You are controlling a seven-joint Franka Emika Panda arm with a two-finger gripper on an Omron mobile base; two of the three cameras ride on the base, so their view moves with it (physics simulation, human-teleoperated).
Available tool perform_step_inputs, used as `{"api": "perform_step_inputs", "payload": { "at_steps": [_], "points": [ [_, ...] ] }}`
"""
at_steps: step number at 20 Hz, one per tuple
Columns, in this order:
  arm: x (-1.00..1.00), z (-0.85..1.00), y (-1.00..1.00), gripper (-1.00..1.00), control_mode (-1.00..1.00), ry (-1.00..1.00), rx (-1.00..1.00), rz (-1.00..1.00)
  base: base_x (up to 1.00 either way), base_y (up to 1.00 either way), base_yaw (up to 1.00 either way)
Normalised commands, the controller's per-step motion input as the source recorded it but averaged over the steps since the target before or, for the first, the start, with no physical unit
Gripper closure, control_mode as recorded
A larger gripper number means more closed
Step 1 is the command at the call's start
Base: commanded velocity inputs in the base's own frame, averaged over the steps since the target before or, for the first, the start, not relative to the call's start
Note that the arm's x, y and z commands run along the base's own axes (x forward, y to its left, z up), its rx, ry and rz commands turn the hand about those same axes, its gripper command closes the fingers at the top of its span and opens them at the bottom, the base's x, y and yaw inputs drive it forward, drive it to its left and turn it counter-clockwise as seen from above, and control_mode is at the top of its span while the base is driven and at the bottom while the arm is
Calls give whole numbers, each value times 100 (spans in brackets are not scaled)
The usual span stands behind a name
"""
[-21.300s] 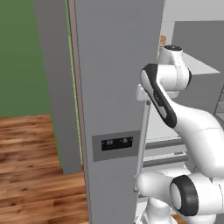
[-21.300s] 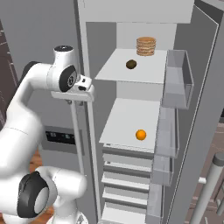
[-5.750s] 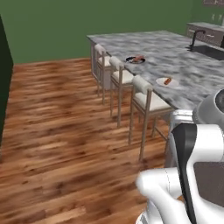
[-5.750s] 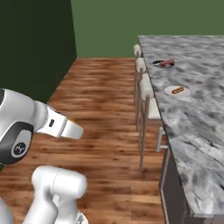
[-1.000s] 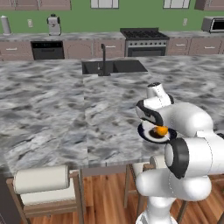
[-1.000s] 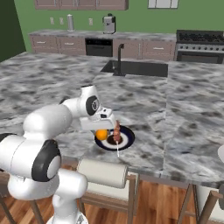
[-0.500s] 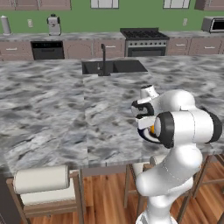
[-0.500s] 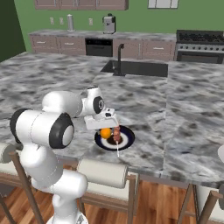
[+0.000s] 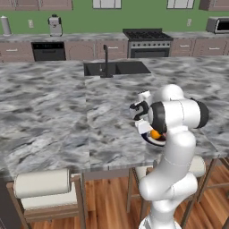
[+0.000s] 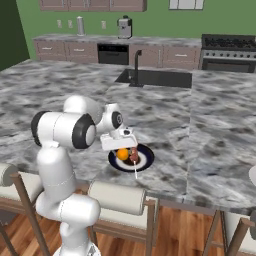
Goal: Pick up the orange and kiwi from the fridge and place one fruit on each plate on the dining counter.
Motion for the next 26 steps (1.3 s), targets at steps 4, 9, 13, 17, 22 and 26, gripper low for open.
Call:
{"api": "perform_step_inputs", "payload": {
  "at_steps": [4,9,13,17,22,26],
  "points": [
    [29,-32,0,-100,-100,14,0,0,0,0,0],
    [2,-8,-2,-100,-100,2,0,0,0,0,0],
    [-24,0,0,-100,-100,-7,0,0,0,0,0],
    [-61,24,-4,-100,-100,-19,0,0,0,0,0],
    [-95,61,-12,-100,-100,-24,0,0,0,0,0],
    [-94,84,-7,-100,-100,-23,0,0,0,0,0]
  ]
}}
